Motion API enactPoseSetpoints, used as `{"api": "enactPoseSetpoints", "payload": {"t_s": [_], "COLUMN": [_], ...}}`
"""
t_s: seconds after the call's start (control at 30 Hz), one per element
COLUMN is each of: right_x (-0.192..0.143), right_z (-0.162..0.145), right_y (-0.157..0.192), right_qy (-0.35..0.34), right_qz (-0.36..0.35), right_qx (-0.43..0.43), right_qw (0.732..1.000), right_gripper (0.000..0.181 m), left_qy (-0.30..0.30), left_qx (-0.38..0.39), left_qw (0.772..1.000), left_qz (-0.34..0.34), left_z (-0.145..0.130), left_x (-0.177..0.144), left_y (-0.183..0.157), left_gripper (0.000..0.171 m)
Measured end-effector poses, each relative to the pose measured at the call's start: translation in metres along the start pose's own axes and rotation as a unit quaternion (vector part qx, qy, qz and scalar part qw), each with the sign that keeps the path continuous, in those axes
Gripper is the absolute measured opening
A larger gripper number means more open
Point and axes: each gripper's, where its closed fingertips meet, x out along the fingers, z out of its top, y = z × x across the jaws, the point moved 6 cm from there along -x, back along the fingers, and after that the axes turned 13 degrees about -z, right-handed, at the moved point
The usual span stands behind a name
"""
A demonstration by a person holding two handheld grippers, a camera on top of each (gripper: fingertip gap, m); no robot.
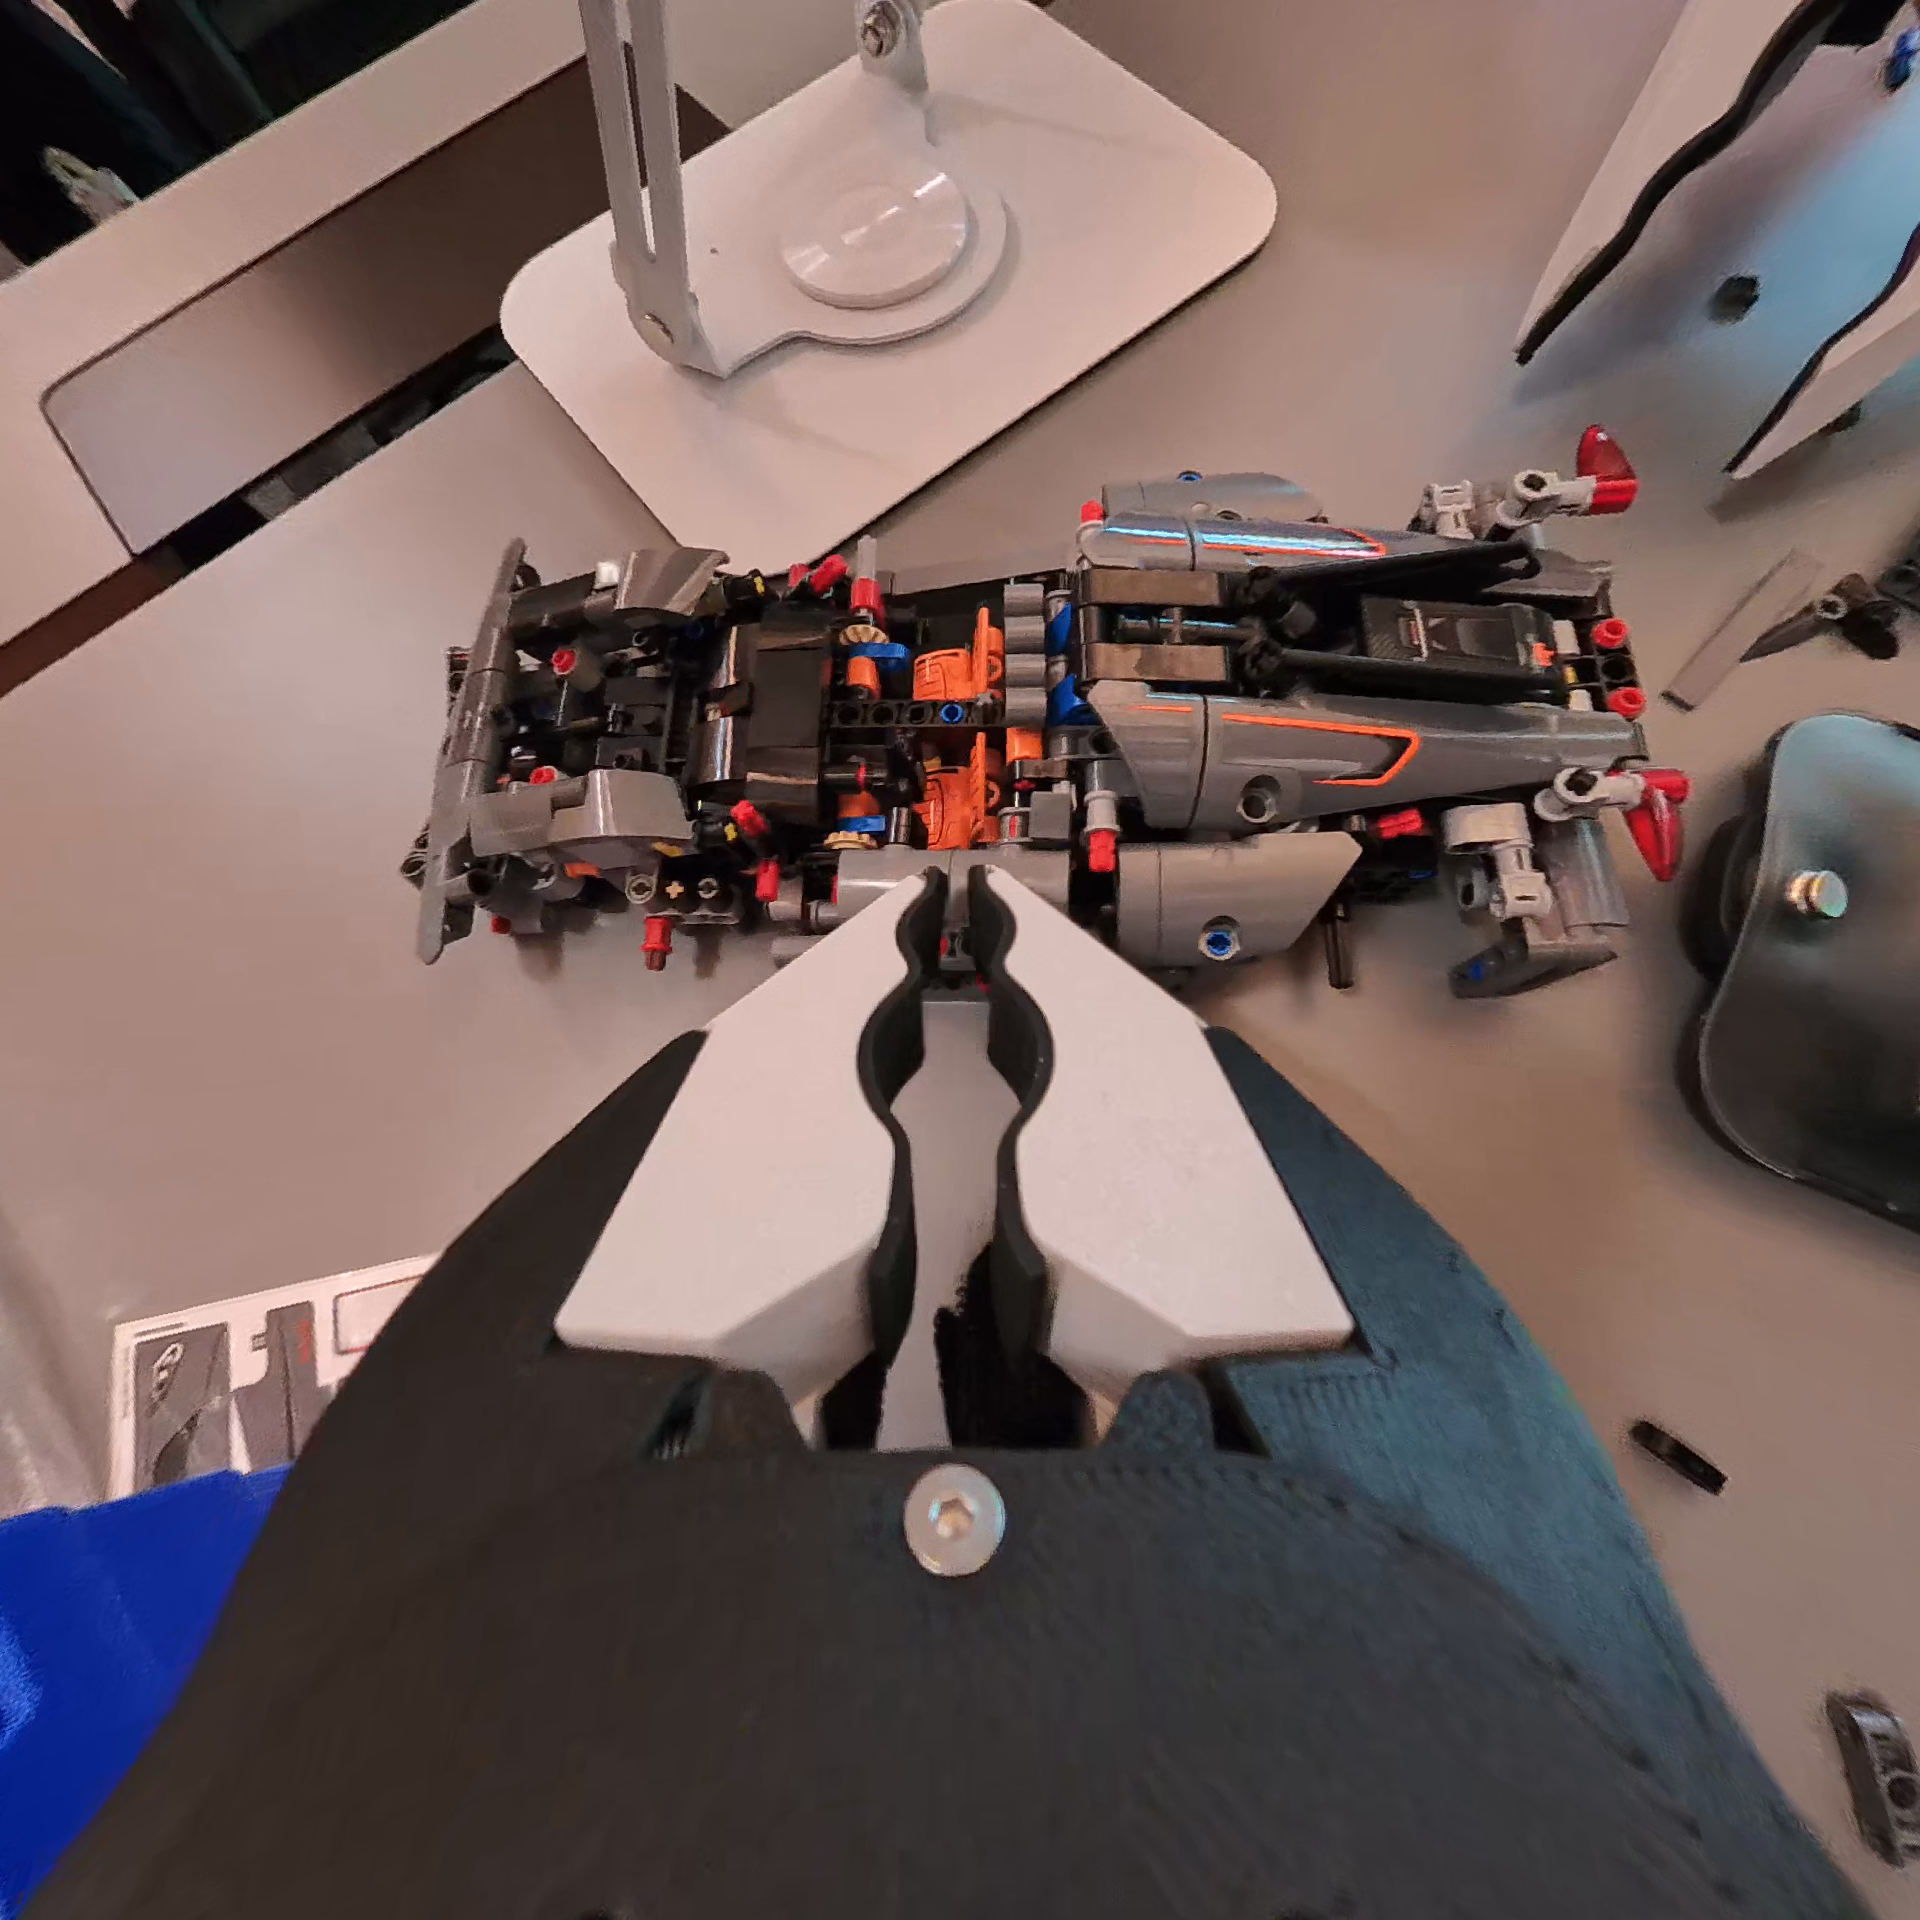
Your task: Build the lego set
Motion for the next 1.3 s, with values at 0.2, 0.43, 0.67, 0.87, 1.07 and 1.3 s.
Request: {"api": "enactPoseSetpoints", "payload": {"t_s": [0.2, 0.43, 0.67, 0.87, 1.07, 1.3], "right_x": [0.0, 0.0, -0.001, -0.004, -0.006, -0.007], "right_z": [0.0, 0.001, 0.002, 0.004, 0.005, 0.006], "right_y": [0.001, 0.001, 0.001, 0.0, -0.001, 0.0], "right_qy": [0.001, 0.0, 0.0, -0.005, -0.007, -0.007], "right_qz": [-0.001, 0.0, -0.002, -0.006, -0.01, -0.011], "right_qx": [-0.002, -0.003, -0.005, -0.005, -0.006, -0.011], "right_qw": [1.0, 1.0, 1.0, 1.0, 1.0, 1.0], "right_gripper": [0.057, 0.057, 0.057, 0.058, 0.058, 0.058], "left_qy": [0.039, 0.055, 0.072, 0.029, 0.005, 0.073], "left_qx": [0.022, 0.036, 0.04, 0.018, -0.008, -0.085], "left_qw": [0.999, 0.998, 0.996, 0.999, 0.998, 0.993], "left_qz": [0.013, 0.02, 0.024, 0.031, 0.058, 0.022], "left_z": [-0.005, -0.007, -0.006, 0.006, 0.027, 0.016], "left_x": [0.009, 0.012, 0.012, -0.008, -0.015, 0.024], "left_y": [-0.001, -0.002, -0.003, 0.01, 0.049, 0.081], "left_gripper": [0.0, 0.0, 0.0, 0.009, 0.033, 0.096]}}
